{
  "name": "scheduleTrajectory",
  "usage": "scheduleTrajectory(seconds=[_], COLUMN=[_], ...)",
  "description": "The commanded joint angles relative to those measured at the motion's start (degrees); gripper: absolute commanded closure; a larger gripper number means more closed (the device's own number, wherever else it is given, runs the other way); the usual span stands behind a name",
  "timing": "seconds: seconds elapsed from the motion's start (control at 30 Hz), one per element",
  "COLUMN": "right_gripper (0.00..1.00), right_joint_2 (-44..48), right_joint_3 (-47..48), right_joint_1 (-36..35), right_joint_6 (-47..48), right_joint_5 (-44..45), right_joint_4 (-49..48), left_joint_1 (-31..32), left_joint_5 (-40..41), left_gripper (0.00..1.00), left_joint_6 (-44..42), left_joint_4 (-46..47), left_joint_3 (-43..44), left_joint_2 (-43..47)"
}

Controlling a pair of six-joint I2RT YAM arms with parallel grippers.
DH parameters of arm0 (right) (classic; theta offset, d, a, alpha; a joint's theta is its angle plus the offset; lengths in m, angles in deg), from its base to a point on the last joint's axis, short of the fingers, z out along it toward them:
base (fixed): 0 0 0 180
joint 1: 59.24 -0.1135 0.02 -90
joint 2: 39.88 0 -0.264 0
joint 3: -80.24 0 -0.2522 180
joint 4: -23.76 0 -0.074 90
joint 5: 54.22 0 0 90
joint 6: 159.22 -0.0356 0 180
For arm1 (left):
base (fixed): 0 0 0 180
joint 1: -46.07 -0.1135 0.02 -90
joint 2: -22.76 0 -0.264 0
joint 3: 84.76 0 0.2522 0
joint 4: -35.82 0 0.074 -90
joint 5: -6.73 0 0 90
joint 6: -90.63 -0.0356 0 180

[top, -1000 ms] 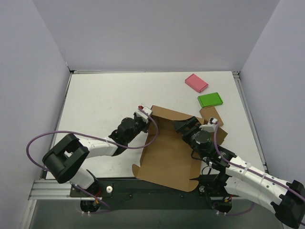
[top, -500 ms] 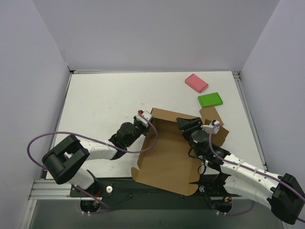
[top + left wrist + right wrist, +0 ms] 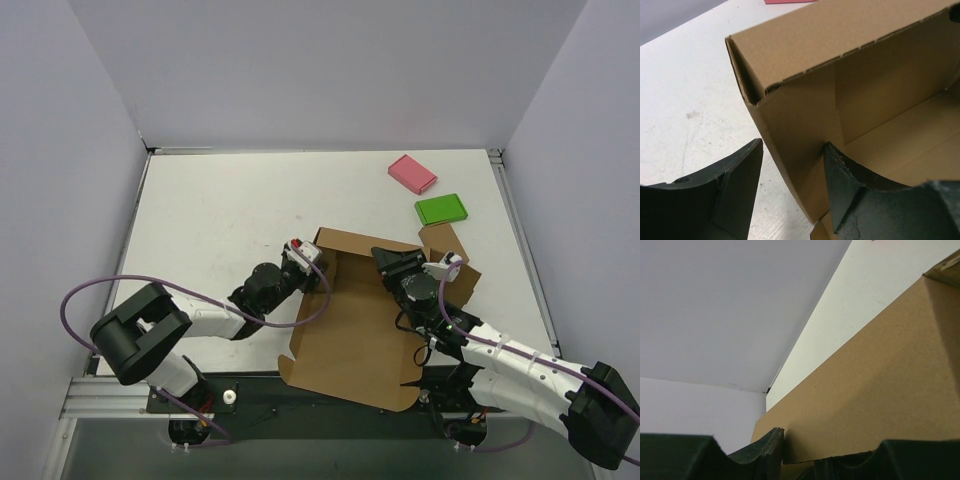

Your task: Fold the paper box

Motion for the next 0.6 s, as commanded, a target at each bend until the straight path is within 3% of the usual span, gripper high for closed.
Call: scheduleTrajectory(seconds=[0.0, 0.57], right_gripper=[0.71, 0.73], right_joint_2=[-0.08, -0.70], right_joint_3=[-0.09, 0.62], right_joint_1=[0.47, 0.47], right_joint_6=[0.07, 0.86], right_joint_5=[1.04, -1.16], right_joint_4=[-1.71, -2.24], left_joint_1=[0.02, -2.44], left_joint_5=[-0.85, -6.21], left_gripper=[0.39, 0.38], left_joint_6=[0.72, 2.48], left_joint_4=[3.75, 7.88], left_joint_3=[-0.60, 2.30], left_joint_2=[-1.21, -6.05])
